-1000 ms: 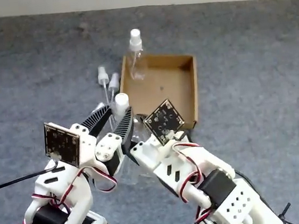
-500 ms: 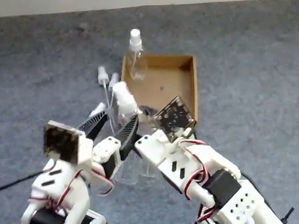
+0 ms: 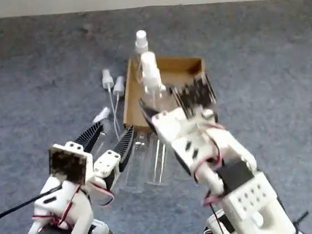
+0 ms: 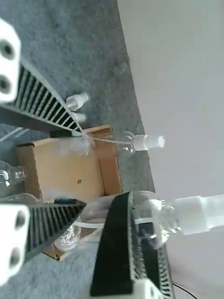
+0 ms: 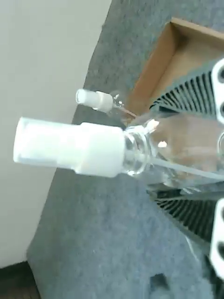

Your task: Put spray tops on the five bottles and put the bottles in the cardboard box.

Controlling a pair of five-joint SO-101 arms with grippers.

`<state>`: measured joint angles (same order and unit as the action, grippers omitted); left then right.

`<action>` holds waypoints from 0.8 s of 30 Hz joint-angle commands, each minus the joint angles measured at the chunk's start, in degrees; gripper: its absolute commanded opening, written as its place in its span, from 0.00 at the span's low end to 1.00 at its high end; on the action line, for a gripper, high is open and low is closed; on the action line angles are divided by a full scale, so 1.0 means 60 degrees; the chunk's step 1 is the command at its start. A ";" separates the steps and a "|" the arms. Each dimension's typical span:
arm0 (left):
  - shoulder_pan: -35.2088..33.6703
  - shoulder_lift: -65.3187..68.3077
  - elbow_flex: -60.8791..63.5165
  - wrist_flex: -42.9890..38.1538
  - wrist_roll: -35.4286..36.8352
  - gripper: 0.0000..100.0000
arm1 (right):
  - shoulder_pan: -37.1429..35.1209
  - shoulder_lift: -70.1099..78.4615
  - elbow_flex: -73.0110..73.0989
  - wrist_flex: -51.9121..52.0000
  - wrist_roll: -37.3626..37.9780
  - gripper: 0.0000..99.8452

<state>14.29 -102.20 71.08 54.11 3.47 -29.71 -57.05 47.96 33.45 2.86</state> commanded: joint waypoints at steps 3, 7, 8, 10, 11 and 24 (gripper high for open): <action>-0.0168 -0.0022 0.0930 -0.1465 -0.0821 0.17 | 0.0110 0.2498 -0.2777 -0.0212 0.0000 0.00; -0.0139 -0.0022 0.0945 -0.1524 -0.0864 0.18 | 0.0051 0.3714 -0.4374 0.0872 -0.0791 0.00; -0.0168 -0.0022 0.0945 -0.1524 -0.0850 0.20 | -0.0095 0.3934 -0.4740 0.1253 -0.0938 0.00; -0.0168 -0.0022 0.0945 -0.1524 -0.0850 0.26 | -0.0344 0.4227 -0.5341 0.1985 -0.1055 0.00; -0.0183 -0.0022 0.0945 -0.1524 -0.0850 0.29 | -0.0564 0.4271 -0.5590 0.2366 -0.1070 0.00; -0.0799 -0.0007 0.1297 -0.2271 -0.0894 0.28 | -0.1839 0.3363 -0.6249 0.4799 -0.0952 0.00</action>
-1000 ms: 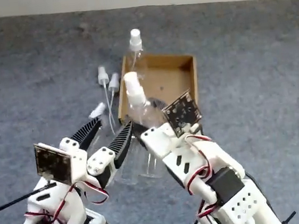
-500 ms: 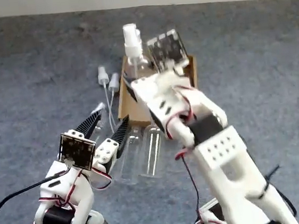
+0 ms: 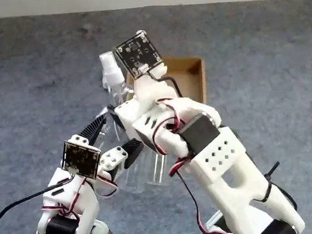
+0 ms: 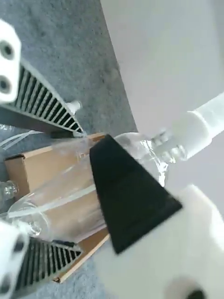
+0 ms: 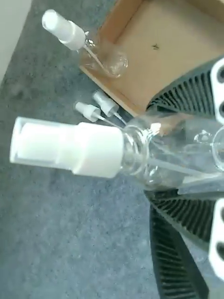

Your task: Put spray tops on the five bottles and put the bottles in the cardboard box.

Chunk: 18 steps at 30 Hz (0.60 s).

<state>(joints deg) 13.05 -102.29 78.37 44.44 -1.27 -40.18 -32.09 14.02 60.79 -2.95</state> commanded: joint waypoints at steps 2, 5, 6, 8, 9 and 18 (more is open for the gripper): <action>-0.0784 0.0007 0.0168 -0.0850 -0.0103 0.28 | -0.0095 -0.1194 -0.0564 0.0520 0.0352 0.00; -0.0711 0.0007 0.0168 -0.0879 -0.0103 0.28 | -0.0081 -0.1458 -0.0564 0.0725 0.0484 0.00; -0.0711 0.0007 0.0168 -0.0879 -0.0103 0.28 | -0.0066 -0.1473 -0.0564 0.0755 0.0484 0.00; -0.0725 0.0007 0.0168 -0.0879 -0.0103 0.28 | 0.0227 -0.1473 -0.0608 0.0901 0.0484 0.00; -0.0755 0.0007 0.0168 -0.0879 -0.0103 0.28 | 0.0374 -0.1473 -0.0623 0.0930 0.0498 0.00; -0.0784 -0.0007 0.0168 -0.0879 -0.0073 0.28 | 0.2513 -0.1458 -0.0564 0.0315 0.1011 0.00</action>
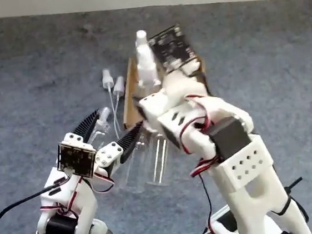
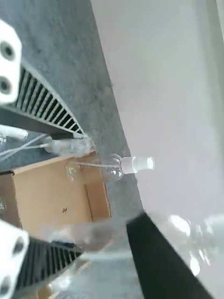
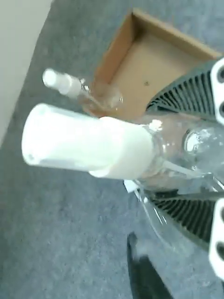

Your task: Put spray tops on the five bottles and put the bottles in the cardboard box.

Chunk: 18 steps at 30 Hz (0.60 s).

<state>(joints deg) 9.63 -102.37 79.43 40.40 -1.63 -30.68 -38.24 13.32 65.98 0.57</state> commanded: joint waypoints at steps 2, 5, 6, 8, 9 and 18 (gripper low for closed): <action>-0.0227 0.0007 0.0022 -0.0176 -0.0015 0.28 | 0.1531 -0.0418 -0.0374 -0.1223 0.0542 0.00; -0.0388 -0.0081 0.0125 -0.0044 0.0000 0.28 | 0.2234 -0.0198 0.0125 -0.2059 0.0586 0.00; -0.0549 -0.0081 0.0139 -0.0044 0.0000 0.28 | 0.2381 -0.0022 0.0242 -0.2293 0.0586 0.00; -0.0989 -0.0081 0.0125 -0.0088 0.0015 0.28 | 0.2601 0.0535 0.0388 -0.2879 0.0586 0.00; -0.1179 -0.0081 0.0095 -0.0103 0.0015 0.28 | 0.2733 0.0842 0.0388 -0.3143 0.0586 0.00; -0.1956 -0.0022 0.0139 -0.0117 0.0659 0.28 | 0.3436 0.3348 0.0388 -0.5575 0.0527 0.00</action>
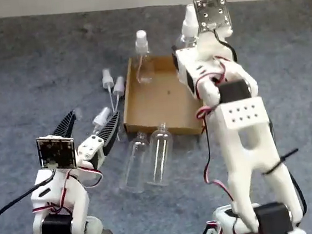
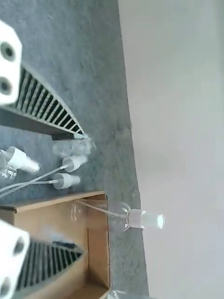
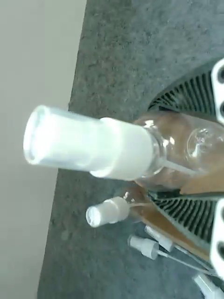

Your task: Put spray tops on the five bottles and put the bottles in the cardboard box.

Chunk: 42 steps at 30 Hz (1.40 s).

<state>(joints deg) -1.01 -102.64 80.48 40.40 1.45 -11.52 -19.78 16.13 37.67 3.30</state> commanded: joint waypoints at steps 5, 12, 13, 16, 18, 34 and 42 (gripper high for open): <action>-0.0154 0.0022 -0.0022 -0.0117 0.0161 0.13 | 0.0227 0.1165 -0.0081 -0.1941 0.0044 0.00; -0.0154 0.0022 -0.0022 -0.0117 0.0161 0.01 | 0.0110 0.2278 -0.0022 -0.3700 0.0044 0.00; -0.0154 0.0022 -0.0022 -0.0117 0.0161 0.01 | 0.0110 0.2498 -0.0022 -0.3949 0.0044 0.00; -0.0154 0.0022 -0.0022 -0.0117 0.0161 0.01 | 0.0110 0.3201 -0.0066 -0.4432 0.0044 0.00; -0.0139 0.0022 -0.0007 -0.0117 0.0161 0.01 | 0.0110 0.3612 -0.0081 -0.4623 0.0044 0.00; -0.0139 0.0022 -0.0007 -0.0117 0.0161 0.01 | 0.0110 0.5179 -0.0081 -0.5443 0.0044 0.00; -0.0139 0.0022 -0.0007 -0.0117 0.0161 0.01 | 0.0110 0.5487 -0.0022 -0.6103 0.0044 0.00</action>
<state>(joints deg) -1.36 -102.64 80.57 40.40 1.89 -10.55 14.07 16.57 3.38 3.30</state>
